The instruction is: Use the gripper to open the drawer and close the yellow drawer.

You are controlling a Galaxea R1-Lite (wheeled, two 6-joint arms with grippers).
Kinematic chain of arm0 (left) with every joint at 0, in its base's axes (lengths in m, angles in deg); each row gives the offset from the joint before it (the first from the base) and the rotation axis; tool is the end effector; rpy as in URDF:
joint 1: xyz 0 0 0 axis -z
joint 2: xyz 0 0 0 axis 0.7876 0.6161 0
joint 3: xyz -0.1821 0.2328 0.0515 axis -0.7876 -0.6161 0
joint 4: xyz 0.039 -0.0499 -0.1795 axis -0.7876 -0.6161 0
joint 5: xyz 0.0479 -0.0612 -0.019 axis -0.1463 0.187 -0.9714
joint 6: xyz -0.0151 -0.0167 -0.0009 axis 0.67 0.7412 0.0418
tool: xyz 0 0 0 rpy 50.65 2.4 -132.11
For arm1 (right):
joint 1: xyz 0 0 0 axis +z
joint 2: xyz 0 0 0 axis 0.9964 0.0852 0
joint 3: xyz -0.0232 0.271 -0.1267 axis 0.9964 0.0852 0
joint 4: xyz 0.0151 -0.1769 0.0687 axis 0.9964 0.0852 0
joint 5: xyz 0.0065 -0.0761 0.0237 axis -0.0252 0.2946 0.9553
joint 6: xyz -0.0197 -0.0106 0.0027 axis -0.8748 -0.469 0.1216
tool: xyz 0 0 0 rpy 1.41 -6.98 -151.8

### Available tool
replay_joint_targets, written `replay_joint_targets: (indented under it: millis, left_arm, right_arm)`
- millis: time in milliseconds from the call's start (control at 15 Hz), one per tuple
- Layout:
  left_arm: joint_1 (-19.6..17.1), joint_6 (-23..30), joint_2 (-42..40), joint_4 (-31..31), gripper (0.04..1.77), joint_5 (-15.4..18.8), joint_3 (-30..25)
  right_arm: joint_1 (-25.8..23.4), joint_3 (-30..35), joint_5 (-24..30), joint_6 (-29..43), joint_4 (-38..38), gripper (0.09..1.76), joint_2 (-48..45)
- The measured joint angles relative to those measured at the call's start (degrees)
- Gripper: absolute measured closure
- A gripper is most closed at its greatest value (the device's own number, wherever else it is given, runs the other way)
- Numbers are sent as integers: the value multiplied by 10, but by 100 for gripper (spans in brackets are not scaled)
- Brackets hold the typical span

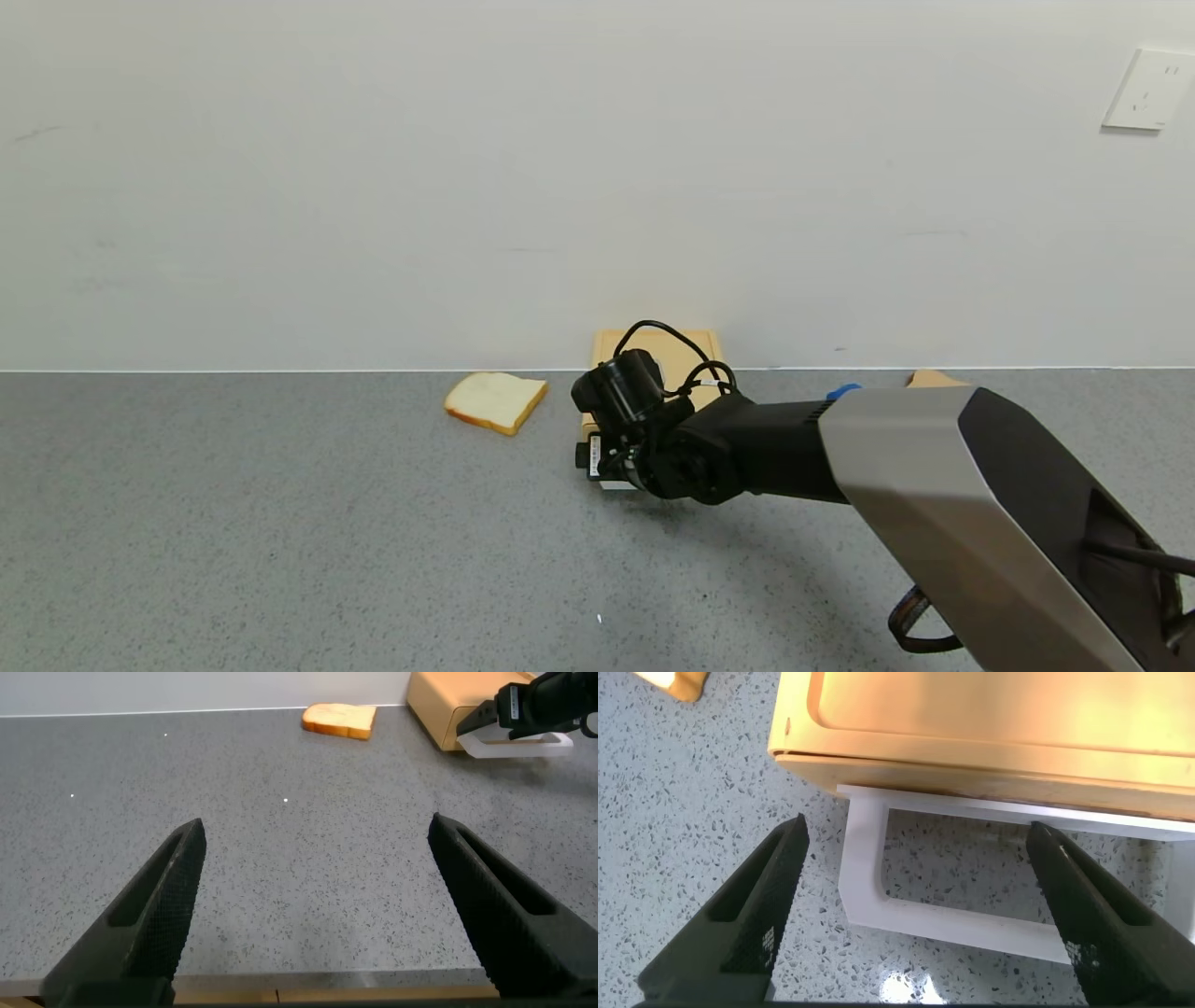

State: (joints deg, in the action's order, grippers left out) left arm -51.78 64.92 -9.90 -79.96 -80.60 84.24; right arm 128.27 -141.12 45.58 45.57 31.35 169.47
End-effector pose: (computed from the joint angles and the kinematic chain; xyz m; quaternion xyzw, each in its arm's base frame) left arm -0.0230 0.0004 0.0769 -0.0065 -0.0039 0.0048 1.0000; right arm 0.3757 0.3416 0.0821 0.0626 0.3472 0.0961 0.9307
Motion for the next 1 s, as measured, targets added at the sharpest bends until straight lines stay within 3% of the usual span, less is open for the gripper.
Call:
replay_joint_targets:
  millis: [533, 1000]
  left_arm:
    - [0, 0, 0, 0, 9, 0, 0]
    - [0, 0, 0, 0, 9, 0, 0]
  right_arm:
    - [19, 5, 1, -13, 61, 14, -61]
    - [18, 57, 0, -66, 116, 14, -224]
